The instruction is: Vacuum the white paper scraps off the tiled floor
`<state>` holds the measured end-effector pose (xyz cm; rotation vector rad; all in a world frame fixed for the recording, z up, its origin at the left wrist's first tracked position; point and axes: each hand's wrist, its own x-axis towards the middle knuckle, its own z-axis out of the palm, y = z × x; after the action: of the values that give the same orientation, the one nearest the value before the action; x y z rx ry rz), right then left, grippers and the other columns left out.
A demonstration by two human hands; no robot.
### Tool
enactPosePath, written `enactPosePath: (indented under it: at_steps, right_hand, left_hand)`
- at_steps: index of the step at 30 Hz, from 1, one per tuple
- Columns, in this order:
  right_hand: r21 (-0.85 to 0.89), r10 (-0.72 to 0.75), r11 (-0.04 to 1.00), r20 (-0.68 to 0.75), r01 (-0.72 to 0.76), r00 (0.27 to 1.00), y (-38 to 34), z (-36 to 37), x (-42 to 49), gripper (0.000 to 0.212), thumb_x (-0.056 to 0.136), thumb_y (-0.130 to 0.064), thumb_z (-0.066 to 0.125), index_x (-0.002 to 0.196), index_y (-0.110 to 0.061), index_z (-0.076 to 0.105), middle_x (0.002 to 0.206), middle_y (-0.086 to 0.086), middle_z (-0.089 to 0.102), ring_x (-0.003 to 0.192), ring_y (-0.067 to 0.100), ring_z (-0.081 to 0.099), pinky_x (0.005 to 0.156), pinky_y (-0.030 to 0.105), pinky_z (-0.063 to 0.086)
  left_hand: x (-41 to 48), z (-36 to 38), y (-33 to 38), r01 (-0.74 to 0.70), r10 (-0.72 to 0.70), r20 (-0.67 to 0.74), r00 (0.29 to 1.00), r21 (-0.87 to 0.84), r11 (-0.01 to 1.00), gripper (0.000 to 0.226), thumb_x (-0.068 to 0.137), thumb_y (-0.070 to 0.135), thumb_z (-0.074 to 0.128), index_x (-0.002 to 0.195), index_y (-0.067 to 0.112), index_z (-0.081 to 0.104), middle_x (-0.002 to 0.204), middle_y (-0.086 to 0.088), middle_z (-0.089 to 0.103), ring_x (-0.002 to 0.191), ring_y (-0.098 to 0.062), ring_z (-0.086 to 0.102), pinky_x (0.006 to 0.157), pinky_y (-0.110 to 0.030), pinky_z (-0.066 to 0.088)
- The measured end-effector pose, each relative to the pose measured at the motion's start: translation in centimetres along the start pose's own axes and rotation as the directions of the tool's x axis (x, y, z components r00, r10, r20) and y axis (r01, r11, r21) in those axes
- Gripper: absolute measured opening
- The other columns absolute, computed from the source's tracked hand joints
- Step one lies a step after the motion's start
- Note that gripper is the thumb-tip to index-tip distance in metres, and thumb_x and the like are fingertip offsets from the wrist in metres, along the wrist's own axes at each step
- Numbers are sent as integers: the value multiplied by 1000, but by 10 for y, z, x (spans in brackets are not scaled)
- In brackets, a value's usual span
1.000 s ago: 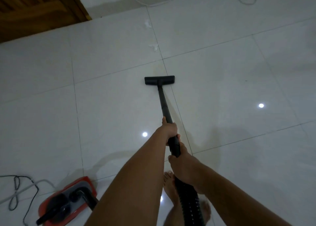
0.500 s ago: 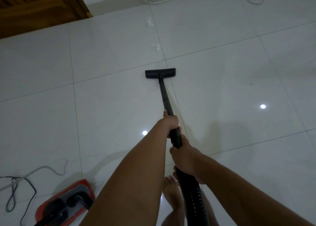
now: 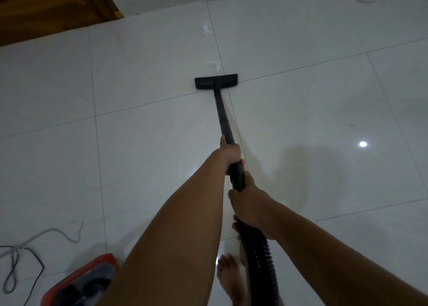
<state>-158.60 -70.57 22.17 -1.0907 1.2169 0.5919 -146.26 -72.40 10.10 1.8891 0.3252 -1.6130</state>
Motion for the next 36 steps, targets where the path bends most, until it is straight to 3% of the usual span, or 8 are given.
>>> enactPosePath:
  at_steps: [4, 14, 19, 24, 29, 31, 36]
  right_hand:
    - [-19, 3, 1000, -2, -4, 1000, -17, -11, 8, 72, 108, -16, 43, 160, -46, 4, 103, 16, 57, 63, 19, 59, 69, 36, 59]
    - [9, 26, 1000, 17, -26, 1000, -27, -21, -7, 71, 106, -15, 45, 159, -44, 9, 97, 15, 57, 61, 18, 58, 61, 32, 58]
    - [3, 39, 999, 24, -40, 999, -26, -16, -30, 73, 107, -15, 45, 161, -42, 3, 93, 15, 57, 64, 17, 57, 63, 30, 58]
    - [-18, 16, 1000, 25, -16, 1000, -38, -22, -27, 73, 108, -16, 43, 162, -41, 0, 97, 15, 58, 65, 18, 57, 68, 32, 59]
    - [8, 0, 1000, 62, 0, 998, -72, -38, -6, 70, 107, -14, 44, 160, -43, 9, 96, 15, 59, 66, 19, 57, 55, 29, 57]
    - [16, -2, 1000, 71, 1, 997, -90, -40, 6, 70, 106, -12, 45, 159, -43, 12, 98, 15, 59, 65, 19, 57, 54, 29, 56]
    - [-50, -18, 999, 72, 22, 997, -126, -39, 39, 75, 106, -13, 46, 160, -44, 5, 111, 18, 61, 61, 18, 58, 41, 23, 47]
  left_hand:
    - [4, 2, 19, 20, -20, -2, 1000, -52, 998, 70, 109, 28, 39, 158, 54, -4, 75, -7, 54, 53, -13, 52, 48, -25, 53]
    - [-9, 6, 30, 37, -37, 1, 999, -8, 999, 70, 109, 29, 39, 159, 51, -5, 74, -7, 55, 56, -13, 52, 59, -28, 54]
    - [-23, 5, 18, 39, -40, 15, 999, 36, 999, 71, 109, 29, 39, 159, 48, -7, 78, -10, 58, 61, -15, 55, 74, -34, 57]
    - [-20, 3, 28, 36, -37, 9, 999, 44, 998, 69, 109, 30, 38, 159, 47, -8, 82, -12, 59, 63, -17, 57, 68, -33, 57]
    - [-4, -3, 68, 21, -21, -8, 1000, -18, 1000, 70, 109, 26, 38, 160, 47, -5, 77, -10, 57, 58, -16, 54, 64, -32, 56]
    - [5, -12, 88, 15, -15, -25, 1000, -13, 1000, 68, 109, 26, 38, 160, 47, -2, 76, -10, 57, 58, -16, 54, 69, -33, 55]
    - [30, -32, 127, 4, -4, -54, 999, 4, 1000, 66, 109, 24, 39, 160, 46, 2, 73, -10, 56, 57, -15, 53, 70, -33, 54]
